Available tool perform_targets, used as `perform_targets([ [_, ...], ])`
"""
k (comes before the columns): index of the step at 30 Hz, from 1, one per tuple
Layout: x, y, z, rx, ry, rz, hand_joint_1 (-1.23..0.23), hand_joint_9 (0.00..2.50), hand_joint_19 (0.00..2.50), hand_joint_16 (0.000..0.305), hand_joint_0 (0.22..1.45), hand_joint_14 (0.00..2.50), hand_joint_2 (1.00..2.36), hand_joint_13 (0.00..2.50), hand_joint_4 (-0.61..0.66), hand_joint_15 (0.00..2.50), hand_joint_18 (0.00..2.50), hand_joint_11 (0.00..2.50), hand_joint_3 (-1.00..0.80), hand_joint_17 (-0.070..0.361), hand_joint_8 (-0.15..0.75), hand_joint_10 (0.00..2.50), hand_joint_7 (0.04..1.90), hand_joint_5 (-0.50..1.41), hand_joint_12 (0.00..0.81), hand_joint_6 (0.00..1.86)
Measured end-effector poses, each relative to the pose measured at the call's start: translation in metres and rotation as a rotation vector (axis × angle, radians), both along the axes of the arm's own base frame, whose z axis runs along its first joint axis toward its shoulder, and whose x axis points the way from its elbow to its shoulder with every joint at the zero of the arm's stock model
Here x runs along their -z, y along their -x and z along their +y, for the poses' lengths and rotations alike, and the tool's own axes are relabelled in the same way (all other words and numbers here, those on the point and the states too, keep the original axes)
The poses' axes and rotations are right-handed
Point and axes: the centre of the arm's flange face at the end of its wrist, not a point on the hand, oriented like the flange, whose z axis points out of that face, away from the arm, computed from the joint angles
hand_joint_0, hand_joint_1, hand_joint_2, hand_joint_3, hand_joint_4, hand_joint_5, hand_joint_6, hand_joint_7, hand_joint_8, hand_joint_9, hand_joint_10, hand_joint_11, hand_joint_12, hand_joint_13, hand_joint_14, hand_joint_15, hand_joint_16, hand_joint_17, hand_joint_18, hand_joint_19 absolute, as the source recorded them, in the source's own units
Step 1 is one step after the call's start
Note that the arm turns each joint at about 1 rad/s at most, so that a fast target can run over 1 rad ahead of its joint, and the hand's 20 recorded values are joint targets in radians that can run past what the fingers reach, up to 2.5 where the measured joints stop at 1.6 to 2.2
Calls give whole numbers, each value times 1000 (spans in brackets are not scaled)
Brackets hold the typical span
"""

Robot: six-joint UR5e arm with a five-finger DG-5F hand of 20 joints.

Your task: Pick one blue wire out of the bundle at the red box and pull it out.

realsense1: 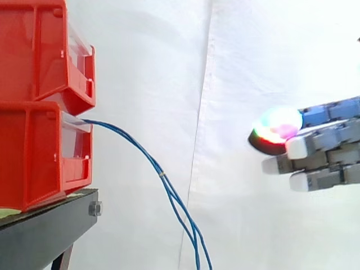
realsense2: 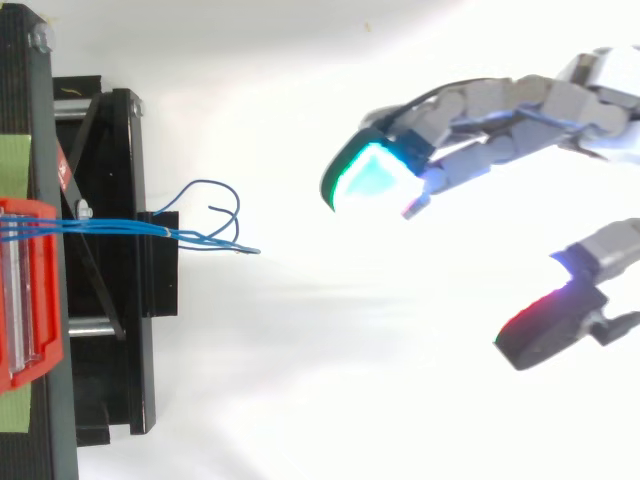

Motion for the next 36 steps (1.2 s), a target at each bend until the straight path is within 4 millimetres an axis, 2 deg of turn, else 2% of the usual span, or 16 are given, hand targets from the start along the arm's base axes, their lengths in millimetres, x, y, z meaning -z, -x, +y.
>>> perform_targets([
  [8,36,-43,2,46,15,32,-732,541,298,58,434,3,1000,130,231,89,160,182,-500,130,253,6,742,-180,382,502],
  [20,86,-81,9,88,24,25,-727,546,312,58,433,4,1000,160,234,103,182,188,-500,130,252,6,743,-181,383,502],
  [27,102,-97,10,113,23,19,-733,588,339,56,445,4,1000,191,243,130,202,262,-500,127,254,9,789,-173,379,502],
  [31,112,-114,13,119,12,6,-736,640,366,55,463,5,1000,228,264,157,231,310,-500,123,257,10,878,-155,373,503],
  [36,113,-125,17,116,0,-13,-742,665,385,53,478,7,1000,261,264,179,256,346,-500,119,253,11,938,-144,372,503],
])
